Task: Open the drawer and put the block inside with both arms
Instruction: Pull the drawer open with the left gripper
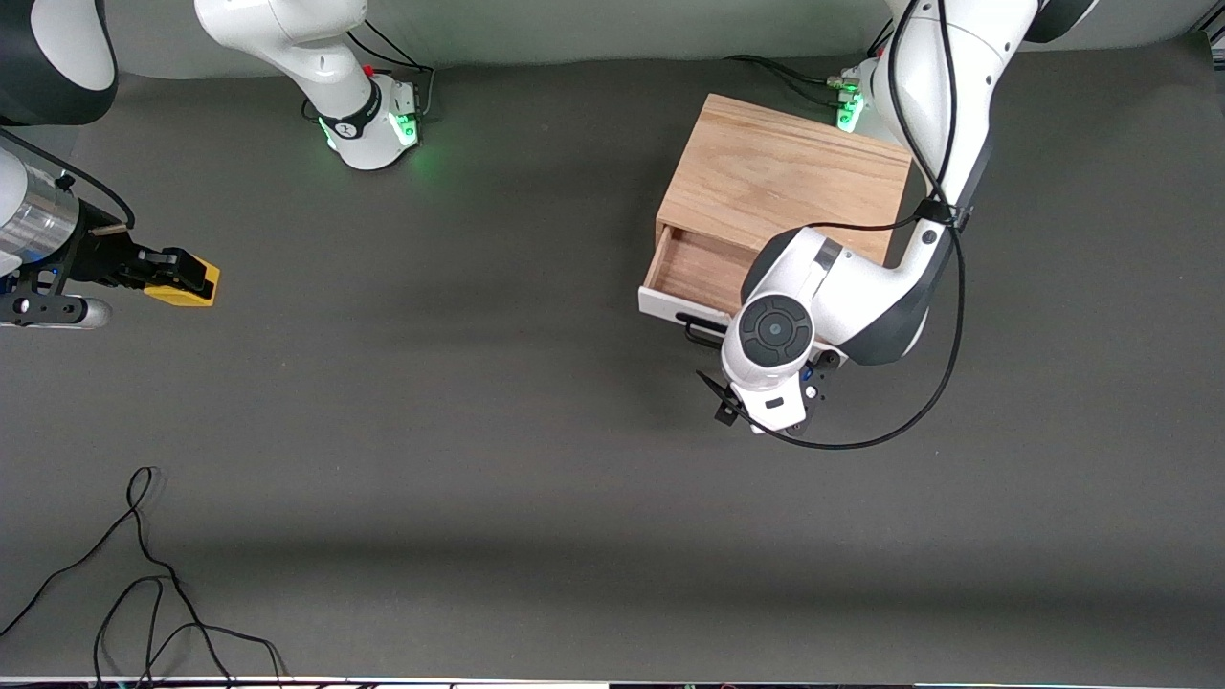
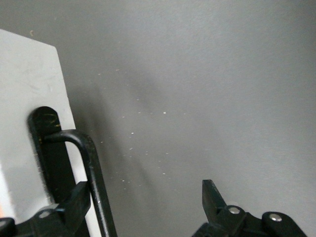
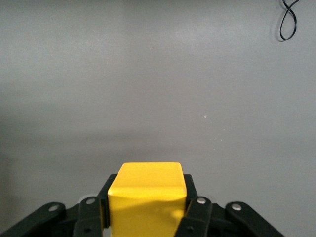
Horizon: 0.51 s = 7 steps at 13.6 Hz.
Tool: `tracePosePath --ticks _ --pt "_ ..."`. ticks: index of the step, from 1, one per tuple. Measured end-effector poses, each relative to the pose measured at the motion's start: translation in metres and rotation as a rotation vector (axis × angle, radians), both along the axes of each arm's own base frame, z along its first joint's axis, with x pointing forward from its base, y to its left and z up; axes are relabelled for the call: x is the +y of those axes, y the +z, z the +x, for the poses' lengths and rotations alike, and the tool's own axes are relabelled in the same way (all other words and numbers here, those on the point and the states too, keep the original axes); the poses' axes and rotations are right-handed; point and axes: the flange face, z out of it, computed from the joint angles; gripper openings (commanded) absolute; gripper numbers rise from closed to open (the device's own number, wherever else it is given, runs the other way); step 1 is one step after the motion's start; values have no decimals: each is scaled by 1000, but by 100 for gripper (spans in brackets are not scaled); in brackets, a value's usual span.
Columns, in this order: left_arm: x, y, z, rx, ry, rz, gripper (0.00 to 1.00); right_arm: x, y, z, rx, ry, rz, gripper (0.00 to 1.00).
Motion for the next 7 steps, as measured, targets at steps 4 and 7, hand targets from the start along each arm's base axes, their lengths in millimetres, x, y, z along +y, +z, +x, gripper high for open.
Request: tracePosePath --ticks 4,7 --pt "-3 29 15 -65 7 -34 100 0 0 0 0 0 0 15" --pt "-4 51 24 -104 13 -55 100 0 0 0 1 0 0 15"
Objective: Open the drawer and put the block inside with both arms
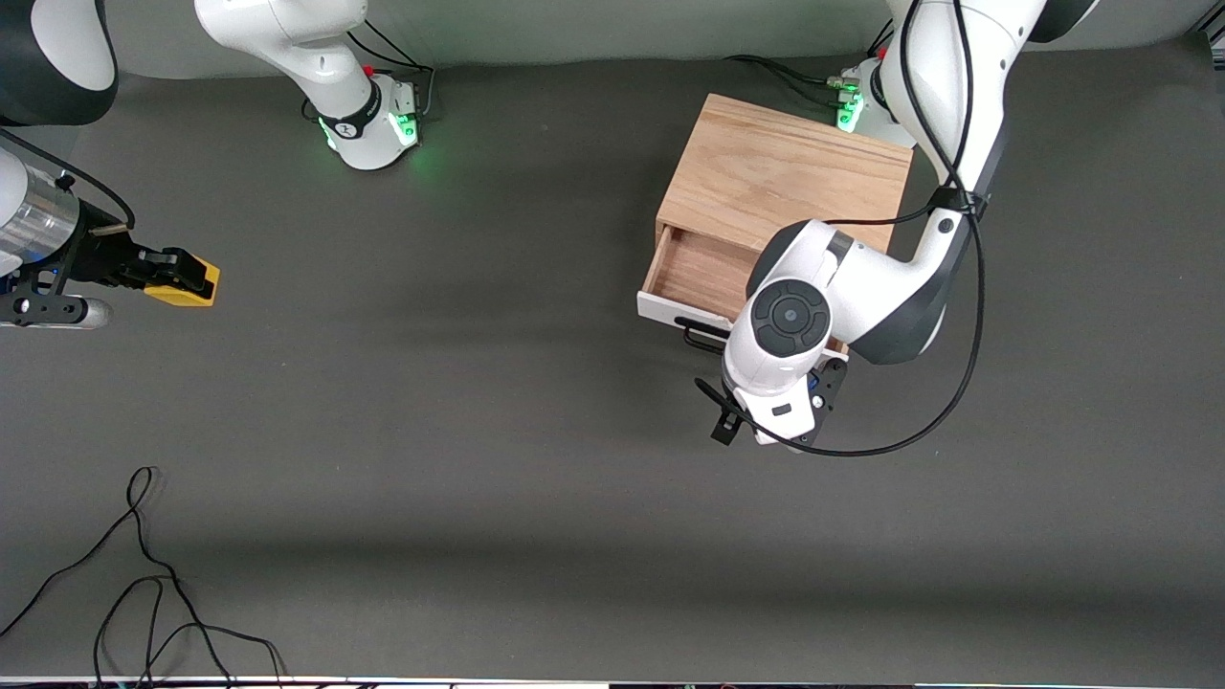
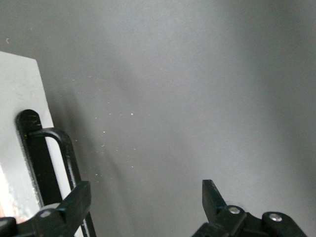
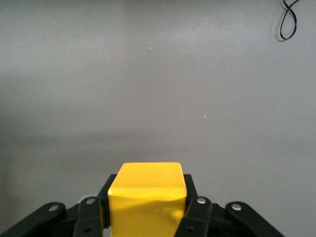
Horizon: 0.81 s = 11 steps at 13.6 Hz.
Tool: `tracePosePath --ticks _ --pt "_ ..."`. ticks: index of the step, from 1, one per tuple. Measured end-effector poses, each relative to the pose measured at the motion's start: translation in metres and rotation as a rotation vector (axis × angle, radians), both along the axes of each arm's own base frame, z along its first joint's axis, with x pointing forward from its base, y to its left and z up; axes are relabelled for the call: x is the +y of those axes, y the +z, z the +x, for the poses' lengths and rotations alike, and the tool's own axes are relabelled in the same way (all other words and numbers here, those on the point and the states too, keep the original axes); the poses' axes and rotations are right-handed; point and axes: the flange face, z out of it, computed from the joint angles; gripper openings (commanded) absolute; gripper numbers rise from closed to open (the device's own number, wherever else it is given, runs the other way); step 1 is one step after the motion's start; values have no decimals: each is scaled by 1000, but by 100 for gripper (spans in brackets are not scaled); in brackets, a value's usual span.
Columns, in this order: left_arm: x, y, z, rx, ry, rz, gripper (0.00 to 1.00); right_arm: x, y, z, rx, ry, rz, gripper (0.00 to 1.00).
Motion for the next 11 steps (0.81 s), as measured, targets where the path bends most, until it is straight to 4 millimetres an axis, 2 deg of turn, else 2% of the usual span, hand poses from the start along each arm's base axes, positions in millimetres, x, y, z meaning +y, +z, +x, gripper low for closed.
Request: tracePosePath --ticks 2,5,8,11 --pt "13 34 13 -53 2 -23 100 0 0 0 0 0 0 15" --pt "55 104 17 -86 -57 -14 100 0 0 0 1 0 0 15" --pt "86 175 -5 -86 -89 14 100 0 -2 0 4 0 0 15" --pt "116 224 -26 -82 -133 38 100 2 -4 -1 9 0 0 15"
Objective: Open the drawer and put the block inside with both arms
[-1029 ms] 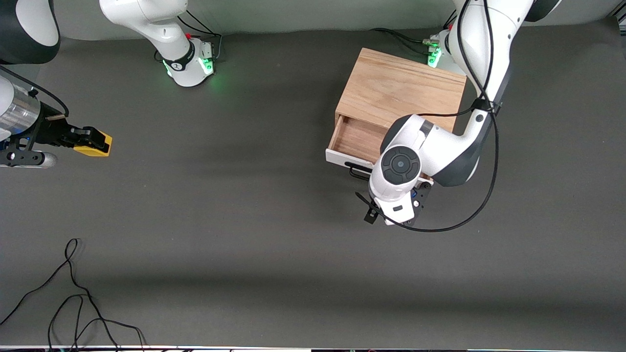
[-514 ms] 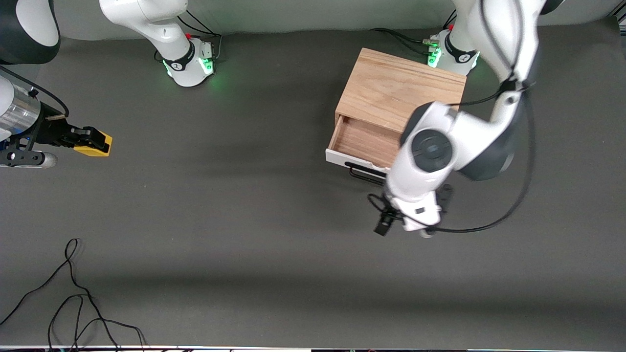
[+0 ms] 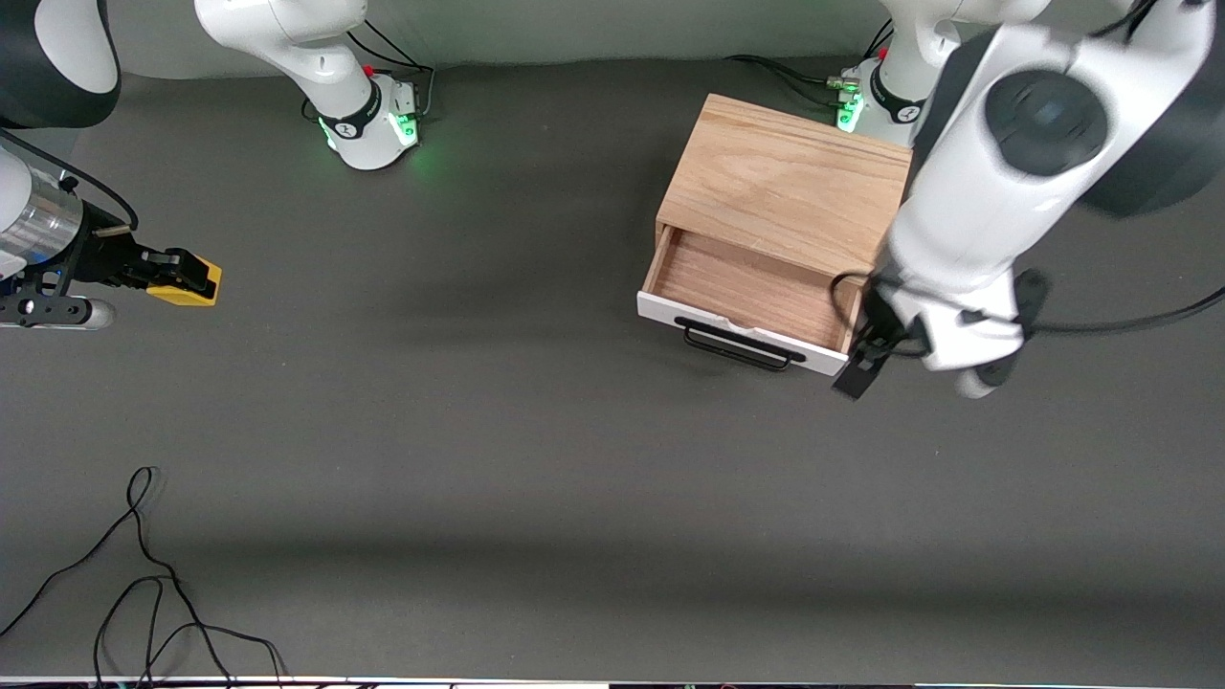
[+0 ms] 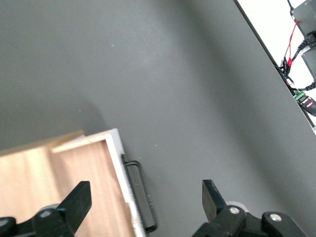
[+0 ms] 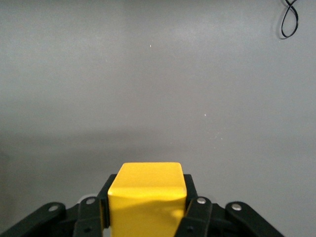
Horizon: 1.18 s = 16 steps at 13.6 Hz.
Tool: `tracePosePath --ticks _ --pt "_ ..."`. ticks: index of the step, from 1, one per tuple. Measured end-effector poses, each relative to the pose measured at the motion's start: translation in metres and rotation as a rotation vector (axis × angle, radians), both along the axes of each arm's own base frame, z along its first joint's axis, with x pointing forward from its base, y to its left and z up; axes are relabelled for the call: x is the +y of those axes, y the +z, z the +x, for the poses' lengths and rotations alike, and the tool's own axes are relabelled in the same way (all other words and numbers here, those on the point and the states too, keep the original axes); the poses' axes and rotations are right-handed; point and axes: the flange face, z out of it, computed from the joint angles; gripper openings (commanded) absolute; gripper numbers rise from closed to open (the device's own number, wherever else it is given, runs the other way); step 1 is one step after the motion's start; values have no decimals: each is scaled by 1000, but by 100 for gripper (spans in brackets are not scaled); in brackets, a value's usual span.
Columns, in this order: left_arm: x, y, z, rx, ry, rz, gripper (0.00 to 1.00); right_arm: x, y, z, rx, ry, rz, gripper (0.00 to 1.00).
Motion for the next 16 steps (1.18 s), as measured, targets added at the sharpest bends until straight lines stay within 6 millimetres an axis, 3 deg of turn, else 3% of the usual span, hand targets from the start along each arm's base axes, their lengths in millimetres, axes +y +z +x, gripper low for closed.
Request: tracePosePath --ticks 3,9,12,16 --pt "37 34 -8 -14 -121 17 100 27 -1 0 -1 -15 -6 15" --pt "100 61 -10 36 -490 61 100 149 -3 -8 -59 -32 -12 13" --pt "131 71 -8 35 -649 74 100 240 -14 -24 -87 -85 -12 10" --pt "139 67 -15 98 -741 37 100 376 -25 -46 -119 -169 -17 10"
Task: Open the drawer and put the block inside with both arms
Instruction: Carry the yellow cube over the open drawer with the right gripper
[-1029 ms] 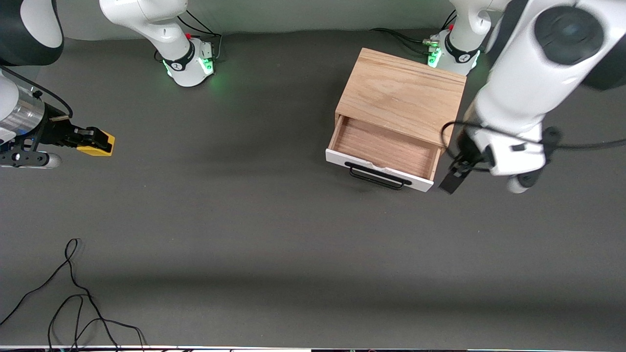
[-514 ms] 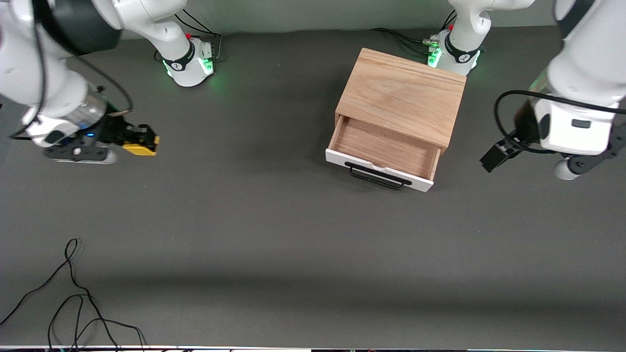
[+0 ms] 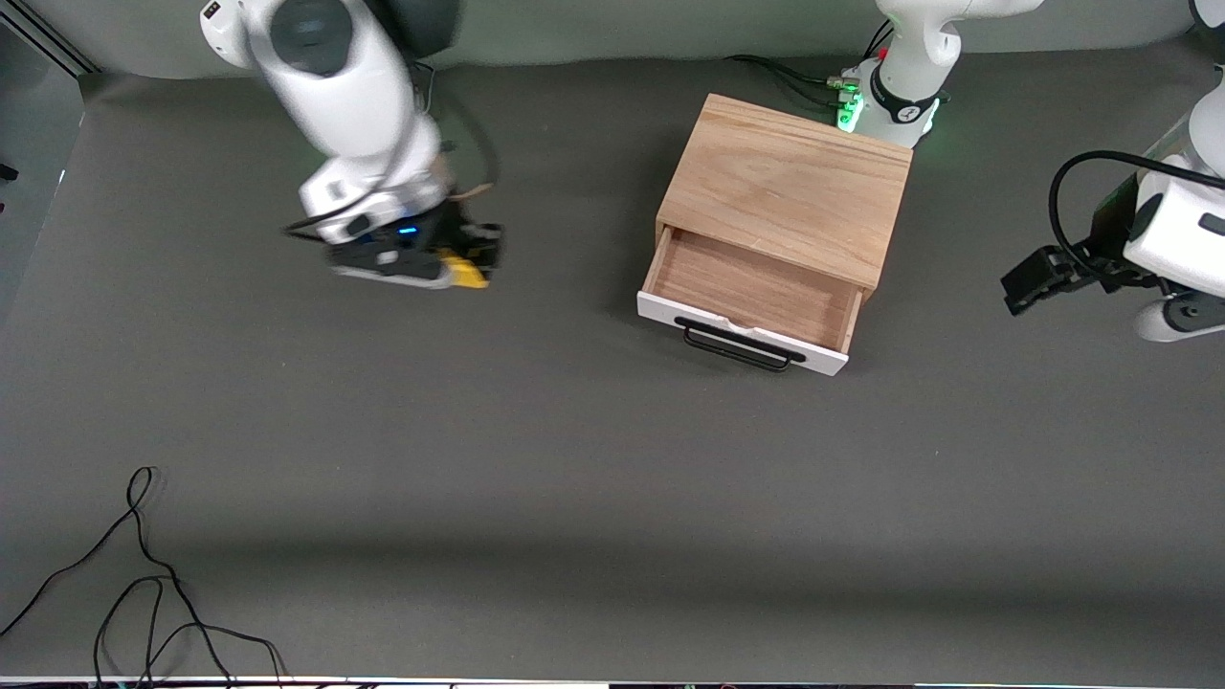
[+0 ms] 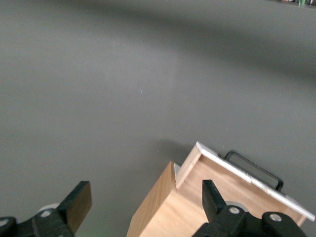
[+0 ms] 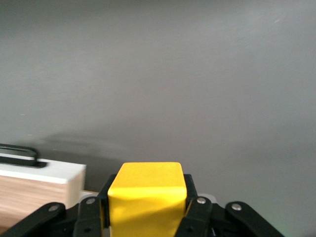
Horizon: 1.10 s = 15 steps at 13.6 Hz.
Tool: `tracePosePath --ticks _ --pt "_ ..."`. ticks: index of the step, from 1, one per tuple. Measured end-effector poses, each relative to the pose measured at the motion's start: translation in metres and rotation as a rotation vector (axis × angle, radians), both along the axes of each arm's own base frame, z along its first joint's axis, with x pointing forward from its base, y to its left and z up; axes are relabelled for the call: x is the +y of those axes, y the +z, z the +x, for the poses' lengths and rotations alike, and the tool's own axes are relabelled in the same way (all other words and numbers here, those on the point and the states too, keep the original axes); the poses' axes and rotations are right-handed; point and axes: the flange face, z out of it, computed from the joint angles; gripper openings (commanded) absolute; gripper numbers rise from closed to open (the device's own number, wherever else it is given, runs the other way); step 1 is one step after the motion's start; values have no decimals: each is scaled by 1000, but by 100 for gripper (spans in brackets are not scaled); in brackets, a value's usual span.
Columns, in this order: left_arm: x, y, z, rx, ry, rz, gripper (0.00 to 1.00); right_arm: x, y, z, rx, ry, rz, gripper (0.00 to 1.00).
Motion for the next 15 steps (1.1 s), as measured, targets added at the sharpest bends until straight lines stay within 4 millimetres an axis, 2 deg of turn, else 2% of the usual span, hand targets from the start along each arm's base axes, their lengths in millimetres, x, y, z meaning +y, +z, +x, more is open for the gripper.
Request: tracePosePath --ticks 2,5,8,12,15 --pt "-4 0 -4 15 -29 -5 100 55 -12 -4 -15 -35 -2 9" --pt "-9 -1 -8 29 -42 -2 100 113 -34 -6 -9 -48 18 9" --pt "-7 -4 -10 40 -39 2 100 159 -50 -15 -8 -94 39 9" --pt "12 -9 -7 50 -6 8 100 224 -83 -52 -4 -129 32 8" --pt "24 -10 -5 53 -15 8 100 244 -113 -60 1 -133 12 8"
